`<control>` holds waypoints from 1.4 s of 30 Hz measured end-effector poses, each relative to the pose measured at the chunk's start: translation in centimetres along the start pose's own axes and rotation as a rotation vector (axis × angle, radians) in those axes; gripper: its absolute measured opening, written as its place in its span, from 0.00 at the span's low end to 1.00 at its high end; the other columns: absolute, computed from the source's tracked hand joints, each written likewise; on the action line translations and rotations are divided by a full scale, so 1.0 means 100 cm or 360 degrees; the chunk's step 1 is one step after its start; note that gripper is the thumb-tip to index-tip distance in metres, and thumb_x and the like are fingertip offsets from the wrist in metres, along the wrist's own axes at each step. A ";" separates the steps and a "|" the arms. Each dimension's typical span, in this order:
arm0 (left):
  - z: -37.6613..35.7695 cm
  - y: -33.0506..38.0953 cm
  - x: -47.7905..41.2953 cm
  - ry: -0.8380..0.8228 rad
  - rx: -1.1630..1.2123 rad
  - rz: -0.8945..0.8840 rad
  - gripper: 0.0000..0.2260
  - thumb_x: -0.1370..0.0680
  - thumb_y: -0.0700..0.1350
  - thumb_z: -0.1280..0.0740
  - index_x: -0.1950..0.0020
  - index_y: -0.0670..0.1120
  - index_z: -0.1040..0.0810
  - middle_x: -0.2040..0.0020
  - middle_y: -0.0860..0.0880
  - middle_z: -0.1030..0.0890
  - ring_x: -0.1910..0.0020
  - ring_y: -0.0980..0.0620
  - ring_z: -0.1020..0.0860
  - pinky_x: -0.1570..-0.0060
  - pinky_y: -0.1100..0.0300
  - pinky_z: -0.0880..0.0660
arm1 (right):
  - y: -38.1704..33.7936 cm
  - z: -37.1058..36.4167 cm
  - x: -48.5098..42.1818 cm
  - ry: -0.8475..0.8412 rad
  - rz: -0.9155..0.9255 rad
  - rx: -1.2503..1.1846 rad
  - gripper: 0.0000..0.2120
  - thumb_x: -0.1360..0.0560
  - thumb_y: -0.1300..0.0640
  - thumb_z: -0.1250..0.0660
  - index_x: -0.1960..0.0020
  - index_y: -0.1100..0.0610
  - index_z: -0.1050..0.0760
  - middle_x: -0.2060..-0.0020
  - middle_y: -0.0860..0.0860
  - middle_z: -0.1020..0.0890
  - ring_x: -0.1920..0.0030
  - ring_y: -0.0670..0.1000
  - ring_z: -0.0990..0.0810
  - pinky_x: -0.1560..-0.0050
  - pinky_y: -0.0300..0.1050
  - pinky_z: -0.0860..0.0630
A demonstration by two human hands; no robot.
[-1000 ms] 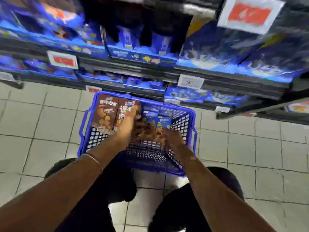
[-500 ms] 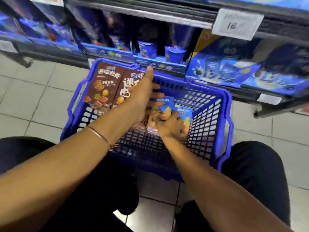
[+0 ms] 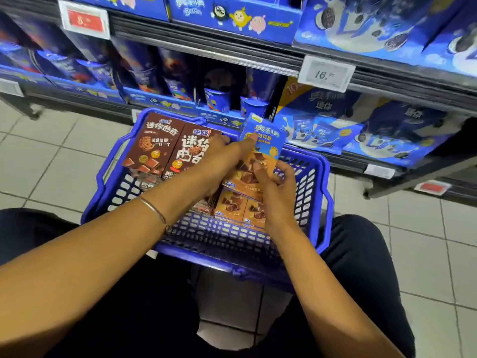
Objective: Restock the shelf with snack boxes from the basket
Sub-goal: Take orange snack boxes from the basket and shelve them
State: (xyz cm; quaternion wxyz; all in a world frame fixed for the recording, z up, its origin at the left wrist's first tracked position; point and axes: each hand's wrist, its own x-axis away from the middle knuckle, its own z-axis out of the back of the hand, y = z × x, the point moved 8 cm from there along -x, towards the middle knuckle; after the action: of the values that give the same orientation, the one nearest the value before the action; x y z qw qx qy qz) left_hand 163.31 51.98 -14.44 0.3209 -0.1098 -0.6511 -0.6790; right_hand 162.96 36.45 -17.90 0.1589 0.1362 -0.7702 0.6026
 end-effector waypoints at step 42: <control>0.004 0.016 0.028 -0.0034 0.0130 -0.0119 0.15 0.17 0.54 0.29 0.59 0.49 0.25 0.75 0.59 0.19 0.76 0.67 0.21 0.80 0.74 0.31 | 0.125 0.087 -0.055 0.0417 -0.0604 0.1097 0.27 0.28 0.62 0.24 0.38 0.62 0.38 0.44 0.61 0.21 0.51 0.59 0.20 0.52 0.51 0.22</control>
State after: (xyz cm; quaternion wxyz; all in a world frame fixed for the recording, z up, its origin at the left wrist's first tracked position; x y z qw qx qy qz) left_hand 161.97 51.67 -11.55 0.2927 -0.0794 -0.6852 -0.6622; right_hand 162.23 31.07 -33.19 0.3090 0.2430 -0.4577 0.7974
